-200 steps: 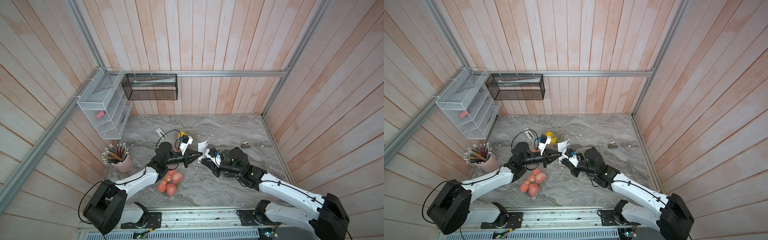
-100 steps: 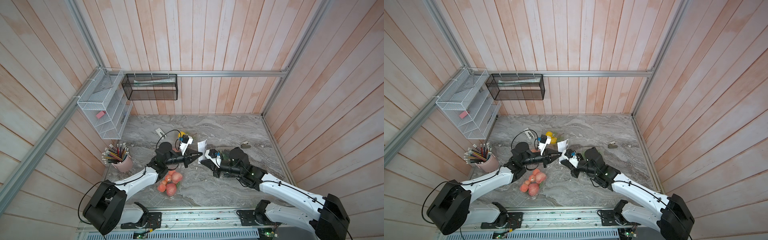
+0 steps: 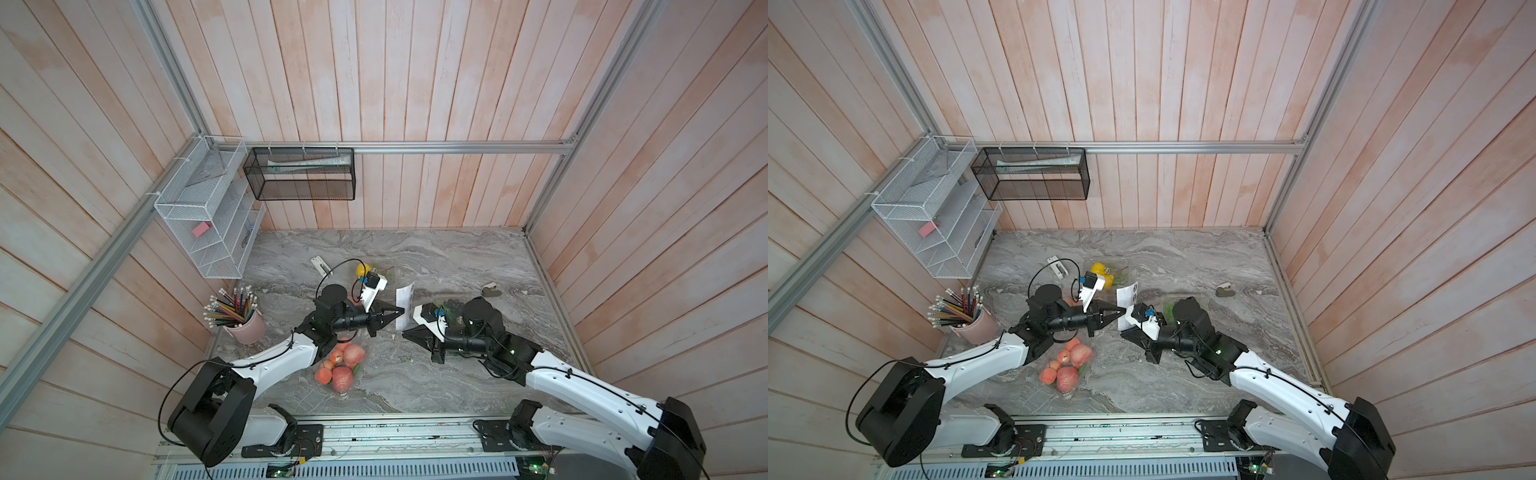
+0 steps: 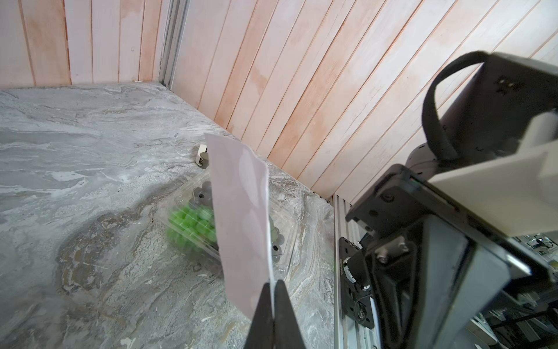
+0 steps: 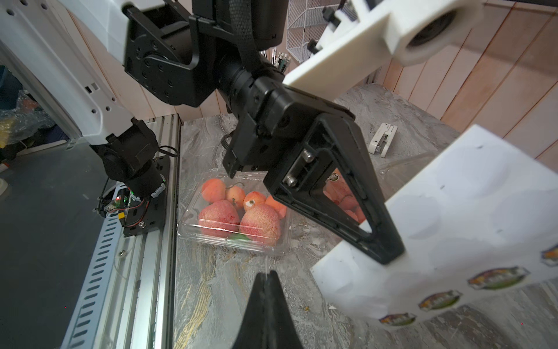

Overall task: Label fruit boxes
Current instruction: Tear off the label from the label sticker, then place the label sticker at the center of the board.

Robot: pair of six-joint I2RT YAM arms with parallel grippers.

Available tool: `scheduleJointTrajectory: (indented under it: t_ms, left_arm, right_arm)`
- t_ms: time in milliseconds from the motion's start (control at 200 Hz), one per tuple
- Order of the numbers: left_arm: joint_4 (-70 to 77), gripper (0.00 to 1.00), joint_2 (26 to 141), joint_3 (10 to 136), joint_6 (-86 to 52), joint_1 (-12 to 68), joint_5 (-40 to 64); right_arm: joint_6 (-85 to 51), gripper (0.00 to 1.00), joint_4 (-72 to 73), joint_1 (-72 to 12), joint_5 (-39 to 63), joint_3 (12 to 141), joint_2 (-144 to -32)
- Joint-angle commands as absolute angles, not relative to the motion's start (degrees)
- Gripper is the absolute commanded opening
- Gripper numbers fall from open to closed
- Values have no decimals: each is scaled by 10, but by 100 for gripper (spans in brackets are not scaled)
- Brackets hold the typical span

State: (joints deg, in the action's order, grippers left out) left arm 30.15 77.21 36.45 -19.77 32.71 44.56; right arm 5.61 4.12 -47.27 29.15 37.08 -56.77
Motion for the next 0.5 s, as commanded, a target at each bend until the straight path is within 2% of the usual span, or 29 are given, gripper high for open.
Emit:
scheduleJointTrajectory:
  t_ms: [0,255,495]
  left_arm:
    - [276,0,784,367,-185,331,460]
    - [161,0,806,366,-162,350,473]
    - [115,0,851,369,-186,360,500]
  right_arm:
    - [4,0,45,-473,280,358,-544]
    - [-92,0,64,-420,274,344,-496]
    - [-146,0,64,-384,280,347,-507]
